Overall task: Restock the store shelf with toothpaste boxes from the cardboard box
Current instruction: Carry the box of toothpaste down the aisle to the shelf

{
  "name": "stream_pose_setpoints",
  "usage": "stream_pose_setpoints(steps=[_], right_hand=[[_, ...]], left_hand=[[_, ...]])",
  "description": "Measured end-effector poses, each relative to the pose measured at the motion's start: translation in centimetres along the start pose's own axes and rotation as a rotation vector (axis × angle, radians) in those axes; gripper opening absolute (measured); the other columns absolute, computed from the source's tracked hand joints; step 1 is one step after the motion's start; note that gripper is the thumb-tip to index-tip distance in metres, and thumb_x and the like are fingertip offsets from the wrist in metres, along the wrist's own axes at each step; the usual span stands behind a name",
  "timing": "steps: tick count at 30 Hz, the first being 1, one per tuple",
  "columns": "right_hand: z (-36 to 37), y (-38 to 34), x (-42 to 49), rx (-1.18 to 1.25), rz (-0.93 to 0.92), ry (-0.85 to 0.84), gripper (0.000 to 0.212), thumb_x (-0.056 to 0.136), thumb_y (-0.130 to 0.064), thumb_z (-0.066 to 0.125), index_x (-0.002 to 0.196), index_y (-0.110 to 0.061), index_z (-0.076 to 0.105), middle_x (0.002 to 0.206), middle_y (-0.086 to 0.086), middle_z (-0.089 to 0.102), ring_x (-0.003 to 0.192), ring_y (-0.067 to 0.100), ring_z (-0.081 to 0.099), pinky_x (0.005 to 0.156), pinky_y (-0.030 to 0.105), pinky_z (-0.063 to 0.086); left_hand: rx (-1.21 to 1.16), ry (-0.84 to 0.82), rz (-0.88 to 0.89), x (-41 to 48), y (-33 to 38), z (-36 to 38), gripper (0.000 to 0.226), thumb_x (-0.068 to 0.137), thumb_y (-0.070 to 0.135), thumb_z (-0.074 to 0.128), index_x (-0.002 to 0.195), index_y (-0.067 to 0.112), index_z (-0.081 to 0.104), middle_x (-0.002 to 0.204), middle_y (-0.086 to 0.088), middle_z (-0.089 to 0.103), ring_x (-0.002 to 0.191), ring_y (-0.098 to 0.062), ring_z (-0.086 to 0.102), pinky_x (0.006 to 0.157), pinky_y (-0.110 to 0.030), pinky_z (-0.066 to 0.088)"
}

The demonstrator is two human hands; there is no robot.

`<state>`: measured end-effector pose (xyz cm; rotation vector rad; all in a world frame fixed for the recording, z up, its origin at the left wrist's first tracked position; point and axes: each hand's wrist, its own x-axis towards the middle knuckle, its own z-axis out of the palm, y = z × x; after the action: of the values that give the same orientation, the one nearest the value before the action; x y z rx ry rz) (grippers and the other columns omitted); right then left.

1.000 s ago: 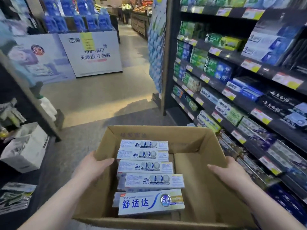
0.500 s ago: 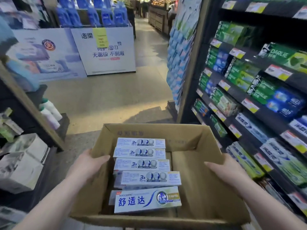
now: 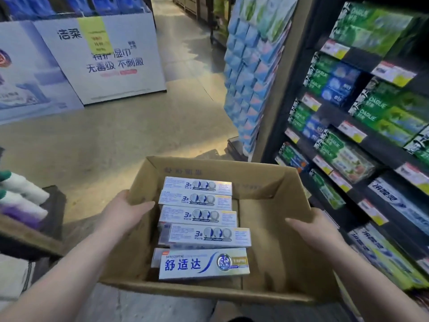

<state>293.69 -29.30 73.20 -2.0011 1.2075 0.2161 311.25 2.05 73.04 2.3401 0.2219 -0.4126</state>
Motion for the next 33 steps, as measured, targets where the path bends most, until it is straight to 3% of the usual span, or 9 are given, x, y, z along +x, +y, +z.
stream_pose_setpoints(steps=[3, 7, 11, 15, 17, 21, 27, 31, 33], right_hand=[[1.0, -3.4, 4.8, 0.025, 0.03, 0.001, 0.059, 0.078, -0.045, 0.063, 0.125, -0.015, 0.042, 0.107, 0.006, 0.059, 0.096, 0.028, 0.06, 0.084, 0.044, 0.052], [2.0, -7.5, 11.9, 0.084, 0.093, -0.016, 0.064, 0.081, -0.046, 0.06, 0.131, -0.016, 0.038, 0.118, 0.01, 0.059, 0.096, 0.028, 0.059, 0.081, 0.043, 0.052], [2.4, -11.3, 18.3, 0.207, 0.171, -0.063, 0.066, 0.081, -0.044, 0.061, 0.134, -0.016, 0.034, 0.102, 0.006, 0.055, 0.091, 0.028, 0.06, 0.082, 0.046, 0.053], [2.8, -14.5, 23.9, 0.268, 0.303, -0.109, 0.072, 0.081, -0.043, 0.062, 0.138, -0.014, 0.029, 0.127, 0.018, 0.049, 0.11, 0.036, 0.052, 0.09, 0.048, 0.047], [3.4, -15.7, 26.3, 0.314, 0.359, -0.123, 0.071, 0.082, -0.043, 0.061, 0.138, -0.016, 0.029, 0.129, 0.018, 0.048, 0.111, 0.036, 0.052, 0.094, 0.049, 0.045], [5.3, -18.1, 30.6, 0.361, 0.423, -0.099, 0.068, 0.082, -0.038, 0.061, 0.139, -0.019, 0.03, 0.132, 0.015, 0.047, 0.113, 0.033, 0.052, 0.097, 0.047, 0.043], [10.1, -22.1, 36.5, 0.317, 0.467, -0.005, 0.056, 0.084, -0.038, 0.059, 0.132, -0.017, 0.037, 0.129, 0.012, 0.05, 0.114, 0.032, 0.051, 0.093, 0.042, 0.043], [15.2, -25.8, 40.4, 0.419, 0.586, 0.088, 0.054, 0.084, -0.029, 0.061, 0.13, -0.011, 0.041, 0.126, 0.015, 0.052, 0.114, 0.035, 0.05, 0.092, 0.043, 0.042], [17.8, -27.6, 42.3, 0.449, 0.65, 0.118, 0.051, 0.084, -0.019, 0.06, 0.13, -0.011, 0.04, 0.122, 0.017, 0.053, 0.109, 0.035, 0.053, 0.089, 0.044, 0.043]], left_hand=[[0.046, -0.004, 0.016, 6.3, 2.8, 0.9, 0.054, 0.059, 0.053, 0.067, 0.103, 0.024, 0.057, 0.086, -0.002, 0.069, 0.075, -0.026, 0.066, 0.077, -0.046, 0.055], [0.1, -0.026, 0.032, 14.6, 7.1, 3.1, 0.052, 0.067, 0.05, 0.068, 0.11, 0.024, 0.056, 0.096, -0.003, 0.069, 0.081, -0.027, 0.065, 0.079, -0.045, 0.054], [0.137, -0.064, 0.02, 22.1, 11.1, 5.2, 0.05, 0.067, 0.049, 0.068, 0.109, 0.025, 0.055, 0.098, -0.003, 0.069, 0.083, -0.027, 0.064, 0.079, -0.043, 0.053], [0.138, -0.099, 0.006, 28.9, 13.9, 7.1, 0.058, 0.055, 0.058, 0.064, 0.106, 0.031, 0.056, 0.095, 0.001, 0.071, 0.083, -0.026, 0.067, 0.079, -0.045, 0.055], [0.147, -0.119, 0.015, 32.1, 15.2, 8.1, 0.061, 0.054, 0.058, 0.063, 0.109, 0.031, 0.056, 0.097, 0.002, 0.071, 0.084, -0.025, 0.067, 0.079, -0.046, 0.055], [0.183, -0.148, 0.027, 38.3, 18.1, 10.1, 0.055, 0.064, 0.054, 0.067, 0.111, 0.027, 0.055, 0.101, -0.002, 0.067, 0.09, -0.029, 0.064, 0.082, -0.047, 0.054], [0.223, -0.229, 0.065, 49.7, 20.3, 13.3, 0.05, 0.056, 0.057, 0.064, 0.093, 0.025, 0.058, 0.093, -0.005, 0.069, 0.089, -0.032, 0.064, 0.084, -0.047, 0.053], [0.245, -0.323, 0.1, 58.8, 21.5, 15.0, 0.061, 0.056, 0.057, 0.069, 0.101, 0.017, 0.062, 0.094, -0.012, 0.071, 0.086, -0.033, 0.066, 0.081, -0.045, 0.054], [0.281, -0.396, 0.129, 62.8, 22.4, 15.8, 0.053, 0.066, 0.048, 0.071, 0.106, 0.015, 0.059, 0.094, -0.008, 0.068, 0.09, -0.033, 0.065, 0.077, -0.038, 0.052]])
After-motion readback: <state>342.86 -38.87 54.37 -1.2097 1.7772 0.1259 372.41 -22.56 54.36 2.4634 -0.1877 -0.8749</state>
